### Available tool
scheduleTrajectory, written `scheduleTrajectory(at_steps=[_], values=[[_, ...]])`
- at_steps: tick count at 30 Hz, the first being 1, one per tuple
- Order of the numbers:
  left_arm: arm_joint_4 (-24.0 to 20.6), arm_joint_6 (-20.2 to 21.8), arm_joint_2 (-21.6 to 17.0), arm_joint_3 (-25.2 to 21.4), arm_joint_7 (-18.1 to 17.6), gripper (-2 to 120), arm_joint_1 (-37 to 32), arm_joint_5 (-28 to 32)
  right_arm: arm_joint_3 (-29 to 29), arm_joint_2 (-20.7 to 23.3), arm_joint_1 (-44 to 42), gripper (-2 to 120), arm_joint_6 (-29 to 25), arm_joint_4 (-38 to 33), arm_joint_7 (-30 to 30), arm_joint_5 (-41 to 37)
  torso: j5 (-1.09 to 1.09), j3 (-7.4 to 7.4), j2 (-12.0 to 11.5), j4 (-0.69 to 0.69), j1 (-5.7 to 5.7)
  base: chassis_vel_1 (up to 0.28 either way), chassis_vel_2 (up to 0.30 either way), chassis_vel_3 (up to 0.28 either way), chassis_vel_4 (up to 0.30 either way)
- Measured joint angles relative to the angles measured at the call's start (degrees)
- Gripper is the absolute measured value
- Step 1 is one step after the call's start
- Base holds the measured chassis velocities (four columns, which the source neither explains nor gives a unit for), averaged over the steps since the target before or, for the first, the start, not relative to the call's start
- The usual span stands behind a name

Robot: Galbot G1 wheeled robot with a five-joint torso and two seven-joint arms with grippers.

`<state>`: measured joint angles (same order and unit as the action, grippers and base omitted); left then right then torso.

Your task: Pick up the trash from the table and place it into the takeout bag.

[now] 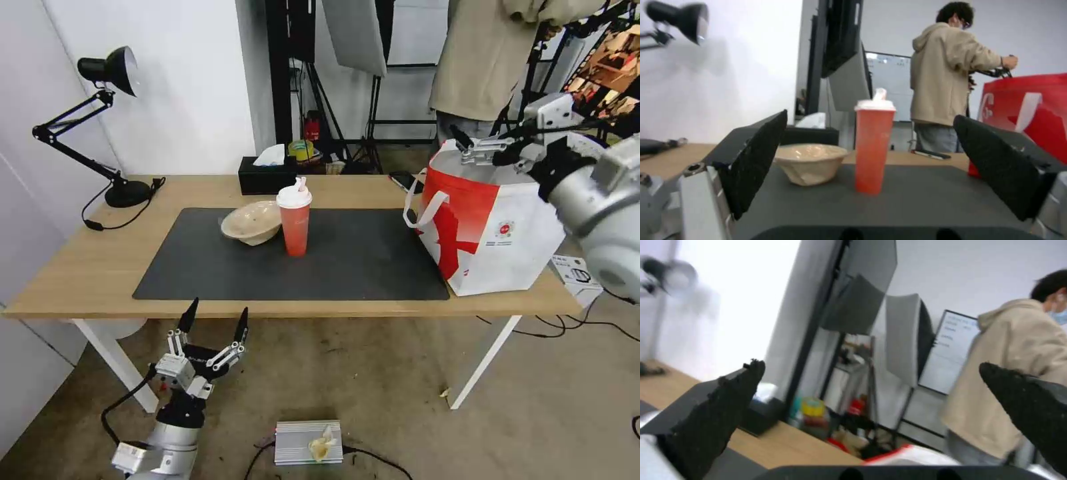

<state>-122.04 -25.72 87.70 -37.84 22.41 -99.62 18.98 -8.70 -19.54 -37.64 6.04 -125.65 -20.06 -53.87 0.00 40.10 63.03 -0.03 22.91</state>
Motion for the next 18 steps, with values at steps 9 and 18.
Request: scheduleTrajectory(at_steps=[9,18], values=[[-3.32,-0.15,1.18,-1.68,-1.44,100,-1.68,-0.03,-4.38,-7.45,-14.71,100,-5.37,-3.85,0.11,7.28,-0.01,0.0,0.0,0.02,0.0,0.0,0.0,0.0,0.0],[-4.25,0.48,0.9,-1.4,-3.02,100,-0.44,0.01,-7.97,-15.56,-29.11,100,-8.3,-5.12,3.93,17.04,0.0,0.0,0.0,0.03,0.0,0.0,0.0,0.0,0.0]])
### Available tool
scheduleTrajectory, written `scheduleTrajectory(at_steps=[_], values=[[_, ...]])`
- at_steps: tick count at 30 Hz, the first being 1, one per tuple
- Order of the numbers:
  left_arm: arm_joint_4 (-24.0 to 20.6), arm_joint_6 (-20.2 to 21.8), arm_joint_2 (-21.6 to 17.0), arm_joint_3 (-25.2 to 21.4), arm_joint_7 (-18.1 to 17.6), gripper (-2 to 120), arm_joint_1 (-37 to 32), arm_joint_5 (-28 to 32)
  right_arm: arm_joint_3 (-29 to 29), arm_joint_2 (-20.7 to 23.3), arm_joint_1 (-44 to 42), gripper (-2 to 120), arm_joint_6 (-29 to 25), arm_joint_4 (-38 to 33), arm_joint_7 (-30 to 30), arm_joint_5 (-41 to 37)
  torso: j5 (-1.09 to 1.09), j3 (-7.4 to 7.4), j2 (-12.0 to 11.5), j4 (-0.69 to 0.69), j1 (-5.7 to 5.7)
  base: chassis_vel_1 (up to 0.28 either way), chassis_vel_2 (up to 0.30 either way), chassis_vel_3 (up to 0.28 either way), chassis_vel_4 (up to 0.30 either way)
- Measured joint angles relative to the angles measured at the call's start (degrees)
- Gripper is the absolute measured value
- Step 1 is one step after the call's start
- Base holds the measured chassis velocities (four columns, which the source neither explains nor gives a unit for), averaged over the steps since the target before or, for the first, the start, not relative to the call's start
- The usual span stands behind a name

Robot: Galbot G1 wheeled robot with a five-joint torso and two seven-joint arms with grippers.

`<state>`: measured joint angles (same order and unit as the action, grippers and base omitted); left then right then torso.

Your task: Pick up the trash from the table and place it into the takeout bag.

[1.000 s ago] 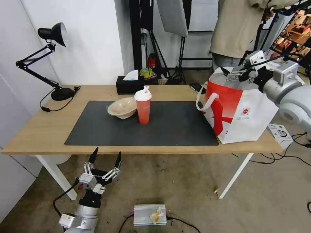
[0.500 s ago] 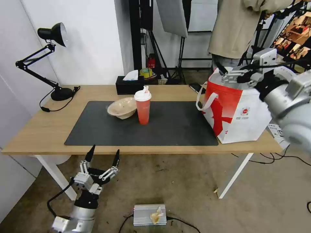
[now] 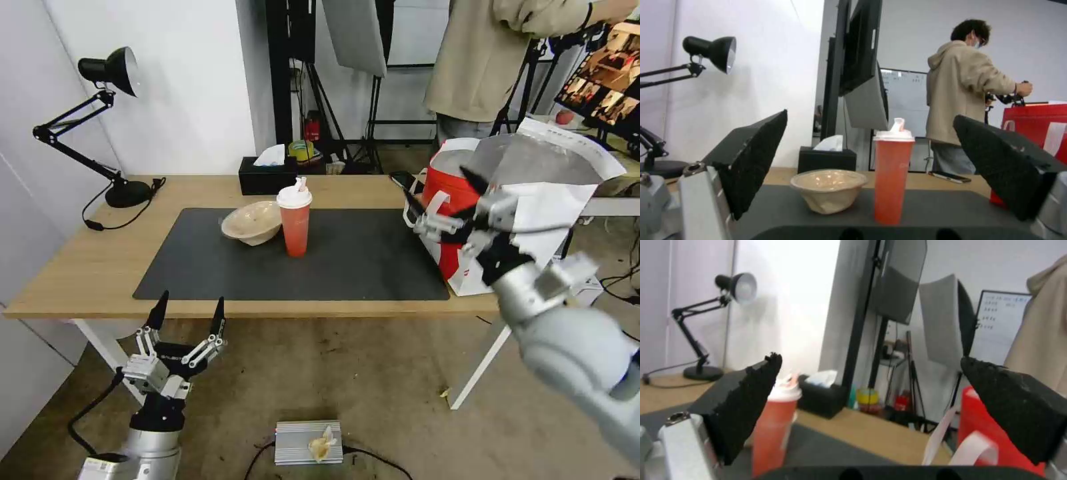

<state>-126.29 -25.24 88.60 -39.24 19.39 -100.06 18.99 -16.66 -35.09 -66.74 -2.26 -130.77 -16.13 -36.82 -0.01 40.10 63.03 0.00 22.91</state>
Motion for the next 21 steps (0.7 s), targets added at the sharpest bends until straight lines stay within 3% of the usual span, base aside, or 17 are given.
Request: scheduleTrajectory(at_steps=[13,21], values=[[-0.77,0.16,0.09,-0.13,-0.02,100,-0.15,-0.15,-1.33,-6.71,-12.03,100,-2.31,-2.06,3.03,9.95,0.0,0.0,0.0,0.0,0.0,0.0,0.0,0.0,0.0],[-1.01,0.21,0.16,-0.11,-0.03,100,-0.21,-0.23,-2.4,-13.16,-21.4,100,-5.16,-2.96,6.55,18.85,0.0,0.0,0.0,0.0,0.0,0.0,0.0,0.0,0.0]])
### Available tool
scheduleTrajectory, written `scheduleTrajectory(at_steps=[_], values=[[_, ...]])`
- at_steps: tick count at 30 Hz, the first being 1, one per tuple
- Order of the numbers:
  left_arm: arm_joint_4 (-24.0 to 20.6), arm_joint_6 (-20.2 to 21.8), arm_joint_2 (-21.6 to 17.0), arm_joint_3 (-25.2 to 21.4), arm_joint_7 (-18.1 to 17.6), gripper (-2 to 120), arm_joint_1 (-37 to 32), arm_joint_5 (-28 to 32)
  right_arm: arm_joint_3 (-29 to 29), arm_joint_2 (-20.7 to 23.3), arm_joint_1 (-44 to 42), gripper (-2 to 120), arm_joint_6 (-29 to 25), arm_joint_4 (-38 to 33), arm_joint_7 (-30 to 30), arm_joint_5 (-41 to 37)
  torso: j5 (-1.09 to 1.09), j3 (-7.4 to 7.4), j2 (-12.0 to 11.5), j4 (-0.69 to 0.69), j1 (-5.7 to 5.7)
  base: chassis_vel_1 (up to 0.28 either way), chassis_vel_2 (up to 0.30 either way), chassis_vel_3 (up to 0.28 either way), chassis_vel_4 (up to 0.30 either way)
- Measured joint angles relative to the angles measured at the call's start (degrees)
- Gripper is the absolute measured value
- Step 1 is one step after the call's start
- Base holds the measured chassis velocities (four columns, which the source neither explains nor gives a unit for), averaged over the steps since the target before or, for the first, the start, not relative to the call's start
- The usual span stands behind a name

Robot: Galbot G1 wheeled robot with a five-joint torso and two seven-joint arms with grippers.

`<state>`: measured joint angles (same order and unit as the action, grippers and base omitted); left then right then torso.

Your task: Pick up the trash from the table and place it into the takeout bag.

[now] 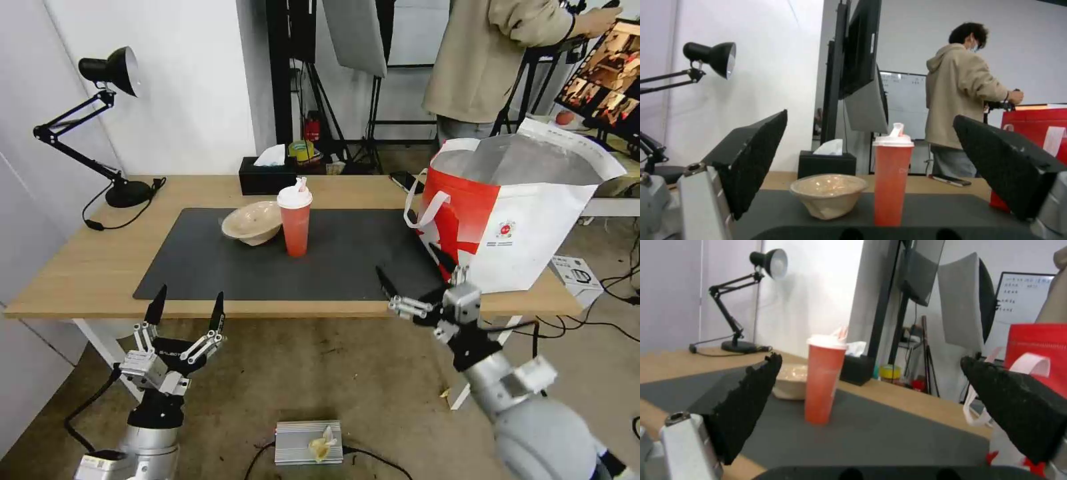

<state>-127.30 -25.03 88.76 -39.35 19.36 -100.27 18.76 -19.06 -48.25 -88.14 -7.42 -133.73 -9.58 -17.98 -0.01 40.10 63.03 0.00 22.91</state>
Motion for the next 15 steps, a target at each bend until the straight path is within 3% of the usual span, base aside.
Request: scheduleTrajectory(at_steps=[15], values=[[0.58,-0.04,0.02,0.31,0.34,100,-0.61,-1.01,-0.7,-8.03,-8.41,100,-4.71,-0.16,3.63,8.57,0.0,0.0,0.0,0.0,0.0,0.0,0.0,0.0,0.0]])
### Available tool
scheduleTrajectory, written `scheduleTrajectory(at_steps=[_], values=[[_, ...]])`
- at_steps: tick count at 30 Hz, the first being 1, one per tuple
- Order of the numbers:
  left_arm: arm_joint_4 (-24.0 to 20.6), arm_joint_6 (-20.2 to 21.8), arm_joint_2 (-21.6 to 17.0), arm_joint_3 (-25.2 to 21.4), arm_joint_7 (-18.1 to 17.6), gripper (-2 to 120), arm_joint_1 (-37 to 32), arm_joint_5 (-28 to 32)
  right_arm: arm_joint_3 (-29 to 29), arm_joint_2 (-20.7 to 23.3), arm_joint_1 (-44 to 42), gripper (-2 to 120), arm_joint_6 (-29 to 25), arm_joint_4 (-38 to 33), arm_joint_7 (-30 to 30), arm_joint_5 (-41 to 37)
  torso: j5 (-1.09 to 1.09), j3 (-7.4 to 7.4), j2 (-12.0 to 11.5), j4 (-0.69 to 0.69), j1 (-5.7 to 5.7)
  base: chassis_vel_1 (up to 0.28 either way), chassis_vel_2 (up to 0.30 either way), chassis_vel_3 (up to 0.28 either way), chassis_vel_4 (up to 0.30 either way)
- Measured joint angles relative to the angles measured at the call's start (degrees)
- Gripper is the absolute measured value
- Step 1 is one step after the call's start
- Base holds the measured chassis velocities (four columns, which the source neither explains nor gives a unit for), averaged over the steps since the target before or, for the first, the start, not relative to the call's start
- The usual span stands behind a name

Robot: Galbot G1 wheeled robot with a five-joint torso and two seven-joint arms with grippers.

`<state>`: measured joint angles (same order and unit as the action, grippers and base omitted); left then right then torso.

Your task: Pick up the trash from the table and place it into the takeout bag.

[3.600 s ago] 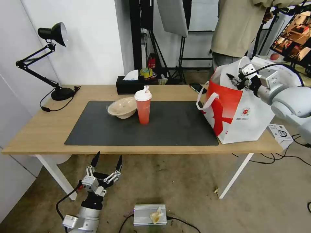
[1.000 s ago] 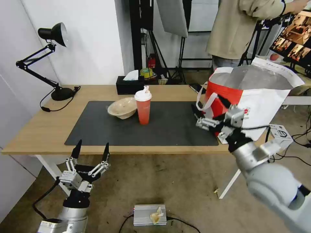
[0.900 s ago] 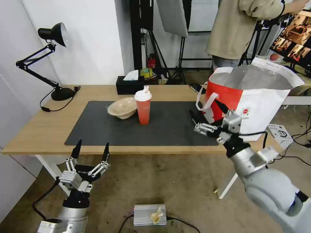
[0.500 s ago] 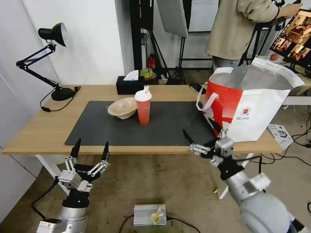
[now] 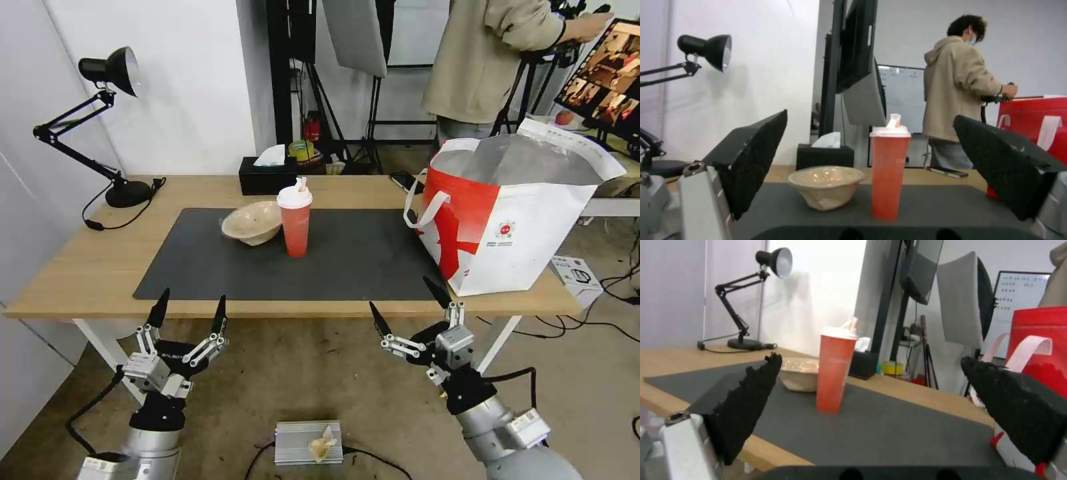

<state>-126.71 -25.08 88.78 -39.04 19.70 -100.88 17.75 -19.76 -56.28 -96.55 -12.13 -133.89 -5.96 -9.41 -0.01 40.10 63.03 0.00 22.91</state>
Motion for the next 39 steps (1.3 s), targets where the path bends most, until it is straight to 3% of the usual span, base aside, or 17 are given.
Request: scheduleTrajectory(at_steps=[26,39], values=[[1.83,-0.75,-1.07,0.46,0.34,100,-0.34,0.6,-0.19,-1.81,-2.21,100,-0.82,0.33,1.06,1.51,0.01,0.0,0.0,0.0,0.01,0.0,0.0,0.0,0.0],[3.31,-1.75,-0.13,0.14,1.31,100,-0.53,0.28,2.39,3.91,4.56,100,1.01,2.49,0.91,-4.64,0.01,0.01,-0.01,-0.01,0.01,0.0,0.0,0.0,0.0]])
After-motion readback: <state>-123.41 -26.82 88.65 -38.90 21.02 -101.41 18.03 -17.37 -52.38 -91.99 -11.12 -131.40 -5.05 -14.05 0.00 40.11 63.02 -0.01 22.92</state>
